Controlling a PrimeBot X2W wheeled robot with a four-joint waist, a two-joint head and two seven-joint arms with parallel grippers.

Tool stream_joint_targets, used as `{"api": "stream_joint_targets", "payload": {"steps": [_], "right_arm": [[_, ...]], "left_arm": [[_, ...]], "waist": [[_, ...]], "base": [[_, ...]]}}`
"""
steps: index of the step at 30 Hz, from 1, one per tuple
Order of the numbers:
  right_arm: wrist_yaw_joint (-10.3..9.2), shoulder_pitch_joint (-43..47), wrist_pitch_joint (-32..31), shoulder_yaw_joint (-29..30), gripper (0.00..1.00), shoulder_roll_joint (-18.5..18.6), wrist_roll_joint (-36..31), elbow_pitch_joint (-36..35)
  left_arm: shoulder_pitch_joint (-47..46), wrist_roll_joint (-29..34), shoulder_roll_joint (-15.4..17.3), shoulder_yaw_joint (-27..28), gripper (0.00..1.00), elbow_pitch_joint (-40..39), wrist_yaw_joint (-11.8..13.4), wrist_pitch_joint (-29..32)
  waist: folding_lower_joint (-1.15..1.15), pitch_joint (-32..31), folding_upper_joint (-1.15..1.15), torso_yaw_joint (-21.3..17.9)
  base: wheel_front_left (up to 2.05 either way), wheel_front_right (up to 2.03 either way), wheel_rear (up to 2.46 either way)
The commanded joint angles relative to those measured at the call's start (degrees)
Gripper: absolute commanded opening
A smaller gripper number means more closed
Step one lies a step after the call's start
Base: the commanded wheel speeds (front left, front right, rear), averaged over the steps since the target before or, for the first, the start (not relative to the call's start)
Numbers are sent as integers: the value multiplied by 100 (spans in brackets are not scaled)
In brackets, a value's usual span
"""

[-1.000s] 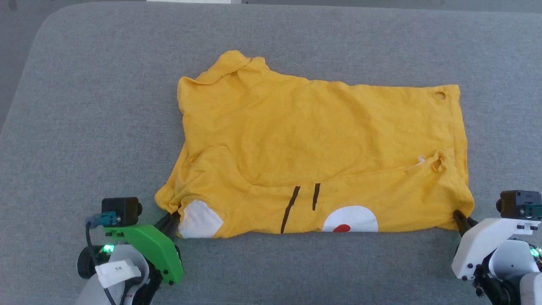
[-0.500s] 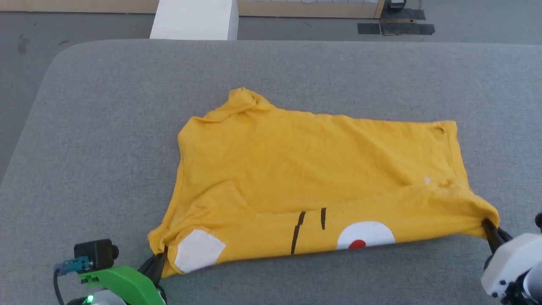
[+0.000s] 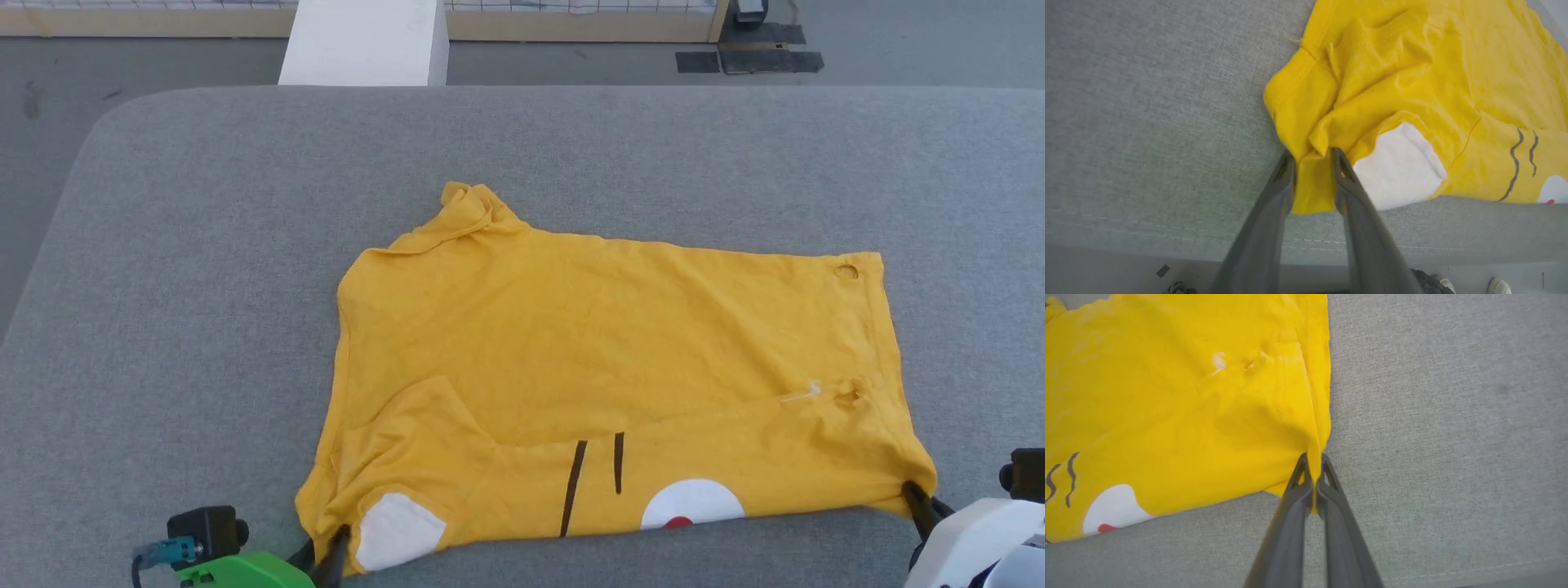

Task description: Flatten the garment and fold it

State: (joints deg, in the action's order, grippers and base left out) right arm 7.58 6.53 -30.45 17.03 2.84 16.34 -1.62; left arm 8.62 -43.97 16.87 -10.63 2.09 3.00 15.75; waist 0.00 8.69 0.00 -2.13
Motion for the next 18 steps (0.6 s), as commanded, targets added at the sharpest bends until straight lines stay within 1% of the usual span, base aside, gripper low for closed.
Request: {"api": "stream_joint_targets", "payload": {"steps": [1,2,7,11,13,15,18], "right_arm": [[-9,-82,77,-16,76,4,9,58],[-9,-103,110,-27,100,4,8,104],[-9,-169,191,-45,100,4,90,114],[-9,-217,347,33,100,4,71,-237],[-9,-283,599,9,100,4,-68,-542],[-9,-360,974,-206,100,49,-286,-856],[-9,-505,1668,-244,100,38,-528,-1133]], "left_arm": [[-112,-35,-36,5,100,77,-43,-76],[-134,-36,-47,0,100,133,-60,-102],[-181,9,-30,88,100,158,-38,-296],[-153,172,56,265,100,-174,58,-636],[-182,422,97,390,100,-431,180,-1012],[-233,764,138,411,100,-718,207,-1477],[-307,1274,48,370,100,-1069,260,-2302]], "waist": [[0,-33,0,-4],[0,-49,0,-3],[0,-108,0,12],[0,-121,0,25],[0,-116,0,24],[0,-105,0,11],[0,-88,0,-8]], "base": [[0,0,0],[0,0,0],[0,0,0],[0,0,0],[0,0,0],[0,0,0],[0,0,0]]}}
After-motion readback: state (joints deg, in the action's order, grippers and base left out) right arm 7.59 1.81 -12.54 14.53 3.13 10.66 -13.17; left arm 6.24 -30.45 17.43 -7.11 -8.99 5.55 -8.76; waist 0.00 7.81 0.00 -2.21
